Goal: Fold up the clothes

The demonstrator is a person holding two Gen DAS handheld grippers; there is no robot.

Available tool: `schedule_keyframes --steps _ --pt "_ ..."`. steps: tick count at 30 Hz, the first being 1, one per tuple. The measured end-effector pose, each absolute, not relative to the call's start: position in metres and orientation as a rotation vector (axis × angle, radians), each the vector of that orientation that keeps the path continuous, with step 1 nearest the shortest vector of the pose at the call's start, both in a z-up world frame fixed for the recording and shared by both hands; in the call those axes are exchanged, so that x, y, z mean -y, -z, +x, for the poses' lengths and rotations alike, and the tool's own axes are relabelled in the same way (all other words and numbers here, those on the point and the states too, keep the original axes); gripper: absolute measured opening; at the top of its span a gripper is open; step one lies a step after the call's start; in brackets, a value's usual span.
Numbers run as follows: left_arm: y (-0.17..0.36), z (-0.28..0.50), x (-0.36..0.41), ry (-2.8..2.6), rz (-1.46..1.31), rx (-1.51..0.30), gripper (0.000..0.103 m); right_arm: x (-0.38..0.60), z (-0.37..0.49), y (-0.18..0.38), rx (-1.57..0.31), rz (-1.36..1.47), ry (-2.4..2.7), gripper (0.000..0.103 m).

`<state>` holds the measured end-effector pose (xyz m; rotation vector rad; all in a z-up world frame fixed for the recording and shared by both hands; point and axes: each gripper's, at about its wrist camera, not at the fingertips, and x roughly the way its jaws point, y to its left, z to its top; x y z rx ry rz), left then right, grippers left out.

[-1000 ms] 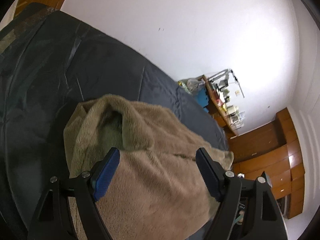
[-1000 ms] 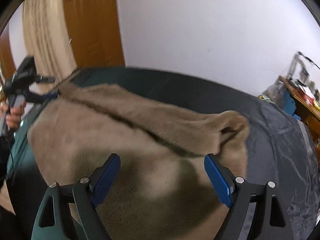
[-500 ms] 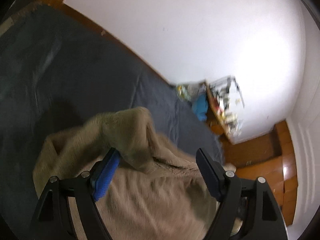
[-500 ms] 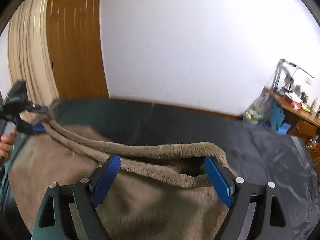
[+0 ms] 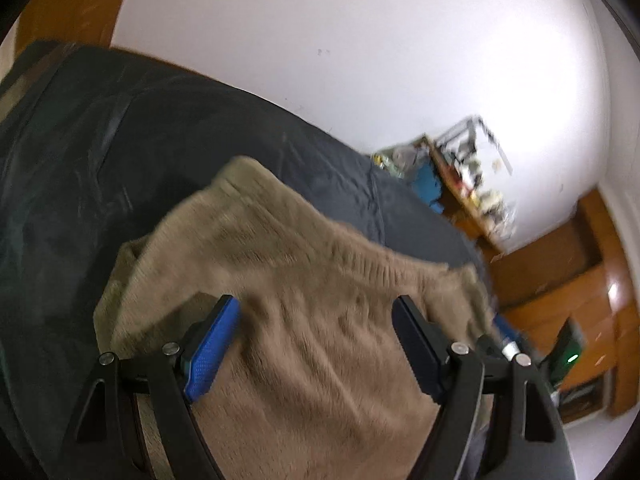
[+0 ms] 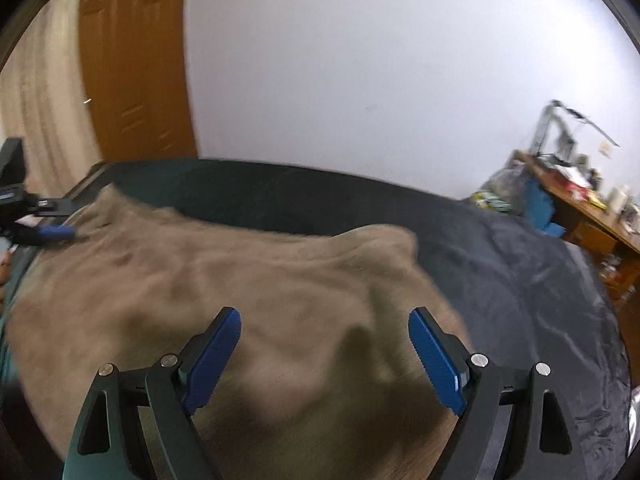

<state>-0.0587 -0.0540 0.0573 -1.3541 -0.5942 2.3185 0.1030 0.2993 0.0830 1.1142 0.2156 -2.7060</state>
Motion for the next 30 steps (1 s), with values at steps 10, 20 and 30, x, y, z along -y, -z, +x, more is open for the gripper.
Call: schedule_keyframes --steps 10,20,30 --pt "-0.038 -0.058 0.043 -2.423 -1.44 0.407 0.082 -0.277 0.104 -0.033 -0.333 1.343 2.459 0.091" --pt "-0.061 -0.017 0.021 -2.513 -1.398 0.229 0.082 -0.284 0.124 -0.048 -0.297 1.265 2.575 0.093" --pt "-0.051 0.025 -0.025 -2.526 -1.343 -0.019 0.082 -0.283 0.19 -0.072 -0.186 1.216 2.63 0.093"
